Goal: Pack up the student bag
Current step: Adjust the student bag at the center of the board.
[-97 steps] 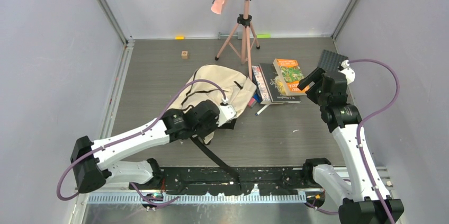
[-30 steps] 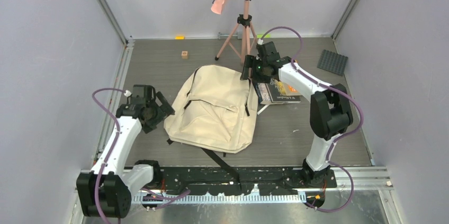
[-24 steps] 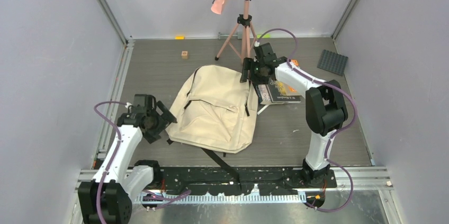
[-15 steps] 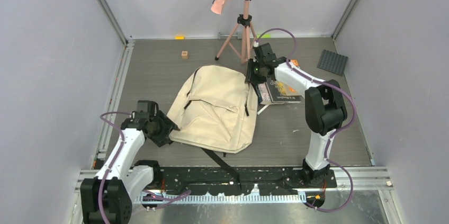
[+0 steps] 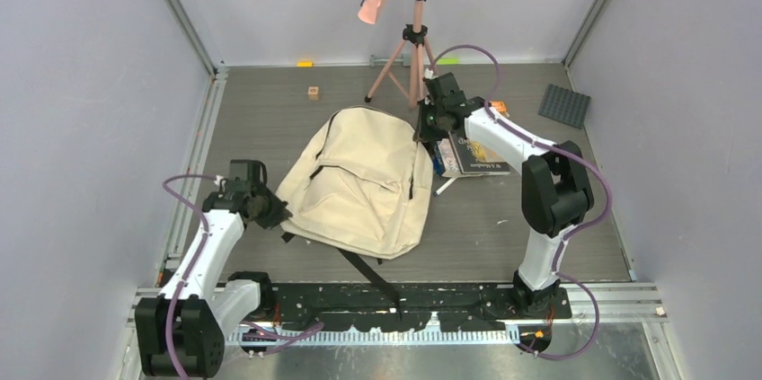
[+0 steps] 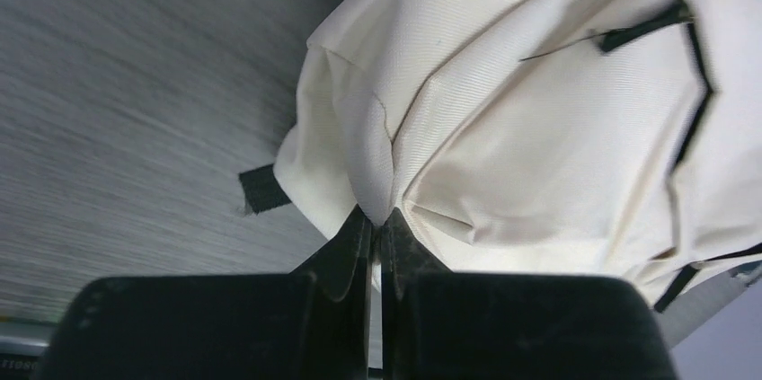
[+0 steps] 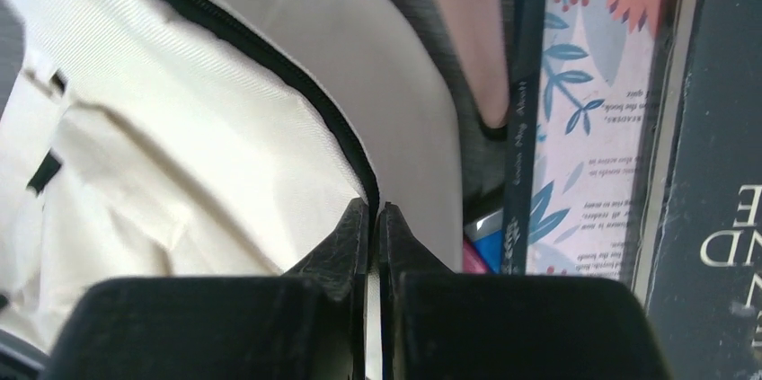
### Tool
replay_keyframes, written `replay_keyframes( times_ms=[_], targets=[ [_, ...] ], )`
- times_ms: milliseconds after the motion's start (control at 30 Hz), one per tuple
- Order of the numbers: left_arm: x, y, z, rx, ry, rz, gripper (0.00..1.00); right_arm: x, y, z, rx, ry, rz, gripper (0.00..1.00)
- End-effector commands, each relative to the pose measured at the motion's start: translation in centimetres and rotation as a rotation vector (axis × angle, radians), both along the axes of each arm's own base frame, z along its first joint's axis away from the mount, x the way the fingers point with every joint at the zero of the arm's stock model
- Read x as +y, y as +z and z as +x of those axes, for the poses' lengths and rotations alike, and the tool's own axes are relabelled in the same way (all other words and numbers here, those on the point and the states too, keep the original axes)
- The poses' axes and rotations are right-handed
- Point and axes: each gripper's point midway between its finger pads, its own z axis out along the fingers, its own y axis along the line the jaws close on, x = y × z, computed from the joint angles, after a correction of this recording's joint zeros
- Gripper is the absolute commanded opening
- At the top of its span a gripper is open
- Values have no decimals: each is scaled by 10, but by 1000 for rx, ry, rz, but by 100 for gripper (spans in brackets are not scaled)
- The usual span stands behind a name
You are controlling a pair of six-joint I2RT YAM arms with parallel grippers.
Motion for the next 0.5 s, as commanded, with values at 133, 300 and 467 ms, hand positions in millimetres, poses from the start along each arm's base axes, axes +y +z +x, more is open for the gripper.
replay_keyframes(
  times_ms=[133, 300, 467],
  targets=[
    [59, 96, 77, -278, -9, 273, 0, 20, 85, -34, -130, 99, 70, 1],
    [86, 122, 108, -301, -3, 352, 0, 39, 100, -60, -147, 207, 63, 1],
    [112, 127, 144, -303, 36, 364, 0, 64, 93, -99, -83, 321, 50, 1]
  ],
)
